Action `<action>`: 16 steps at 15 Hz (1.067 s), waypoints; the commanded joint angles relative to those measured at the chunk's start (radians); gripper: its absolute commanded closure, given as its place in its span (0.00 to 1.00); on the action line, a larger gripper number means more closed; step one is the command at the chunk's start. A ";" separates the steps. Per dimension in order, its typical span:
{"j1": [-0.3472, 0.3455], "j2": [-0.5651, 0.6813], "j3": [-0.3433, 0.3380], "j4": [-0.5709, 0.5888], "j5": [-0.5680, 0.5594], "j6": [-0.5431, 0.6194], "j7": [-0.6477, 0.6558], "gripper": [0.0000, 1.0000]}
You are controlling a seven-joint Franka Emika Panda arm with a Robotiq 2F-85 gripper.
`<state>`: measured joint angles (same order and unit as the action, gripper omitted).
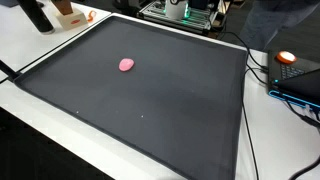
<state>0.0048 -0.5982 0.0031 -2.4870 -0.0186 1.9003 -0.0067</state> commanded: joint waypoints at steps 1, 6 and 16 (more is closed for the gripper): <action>0.000 0.000 0.000 0.002 0.000 -0.002 0.000 0.00; 0.000 0.001 0.000 0.005 -0.003 -0.002 0.000 0.00; -0.004 0.031 -0.009 0.037 -0.020 0.002 -0.032 0.72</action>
<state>0.0042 -0.5882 0.0019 -2.4712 -0.0248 1.9032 -0.0184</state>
